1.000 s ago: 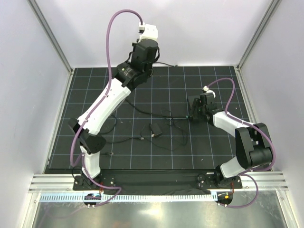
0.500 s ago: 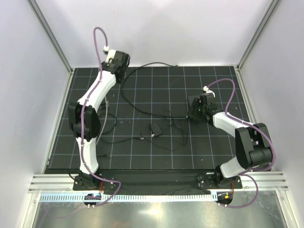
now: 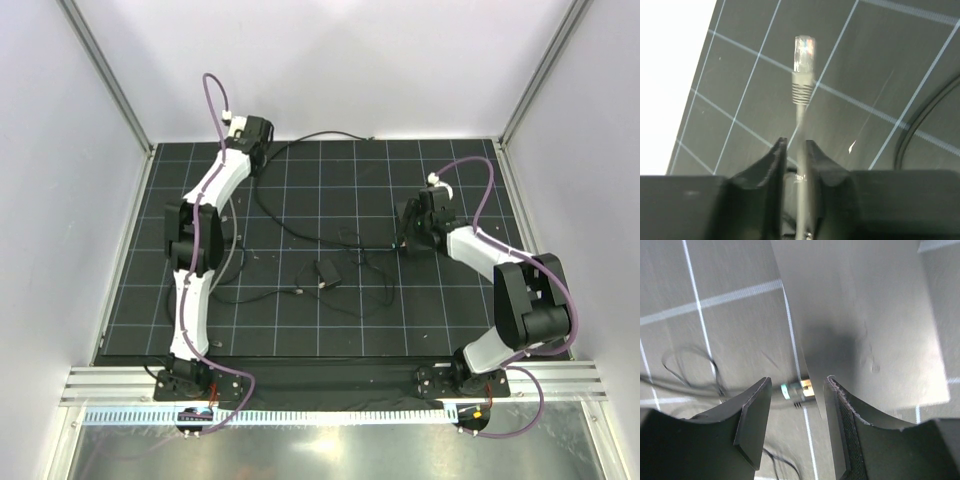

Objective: Pull the plug from the switch port

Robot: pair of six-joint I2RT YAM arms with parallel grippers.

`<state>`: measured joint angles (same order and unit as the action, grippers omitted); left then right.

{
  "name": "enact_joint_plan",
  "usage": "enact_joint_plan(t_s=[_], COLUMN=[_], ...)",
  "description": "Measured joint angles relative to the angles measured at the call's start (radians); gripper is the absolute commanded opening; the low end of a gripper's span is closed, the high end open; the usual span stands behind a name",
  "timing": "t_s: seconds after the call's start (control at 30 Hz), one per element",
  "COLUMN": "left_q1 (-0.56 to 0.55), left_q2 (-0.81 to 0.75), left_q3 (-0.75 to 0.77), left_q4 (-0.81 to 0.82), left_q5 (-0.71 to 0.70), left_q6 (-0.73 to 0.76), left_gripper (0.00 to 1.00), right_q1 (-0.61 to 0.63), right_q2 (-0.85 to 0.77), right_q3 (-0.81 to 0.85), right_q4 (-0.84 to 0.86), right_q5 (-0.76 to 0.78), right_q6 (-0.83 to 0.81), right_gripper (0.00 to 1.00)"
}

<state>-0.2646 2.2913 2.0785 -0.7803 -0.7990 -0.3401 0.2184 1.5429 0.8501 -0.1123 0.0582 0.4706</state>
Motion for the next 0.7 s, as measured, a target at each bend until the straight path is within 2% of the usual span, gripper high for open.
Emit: enact_joint_plan(t_s=[0.03,0.07,0.23,0.3,0.4,0.53,0.63,0.7], left_q1=[0.003,0.006,0.006,-0.010,-0.067,-0.189,-0.249,-0.272], left_q2=[0.004,0.006,-0.008,-0.043,-0.158,-0.323,-0.307,-0.266], left_q3=[0.012,0.023,0.045,0.006,-0.141,-0.345,-0.355,-0.342], left_q4=[0.001,0.001,0.016,0.047,0.160,0.426,0.612,0.690], left_q5=[0.003,0.009,0.072,0.115,0.220,0.544,0.821,0.959], left_q6=[-0.002,-0.006,-0.046,-0.050,-0.045,-0.050,-0.069,-0.071], left_gripper=[0.42,0.45,0.54,0.56,0.61,0.59,0.57,0.59], right_q1=[0.000,0.000,-0.008,-0.010,-0.015,-0.040,-0.056,-0.058], right_q2=[0.008,0.018,0.052,0.052,0.045,0.022,0.000,-0.021], right_q3=[0.022,0.051,0.153,0.153,0.111,0.043,0.018,0.012], right_q4=[-0.006,-0.016,-0.007,0.005,0.034,0.031,0.026,0.015], right_q5=[0.008,0.018,0.044,0.052,0.078,0.086,0.086,0.092], right_q6=[0.000,0.002,0.003,0.000,-0.016,-0.024,-0.024,-0.023], right_gripper=[0.54,0.54,0.54,0.54,0.54,0.54,0.54,0.54])
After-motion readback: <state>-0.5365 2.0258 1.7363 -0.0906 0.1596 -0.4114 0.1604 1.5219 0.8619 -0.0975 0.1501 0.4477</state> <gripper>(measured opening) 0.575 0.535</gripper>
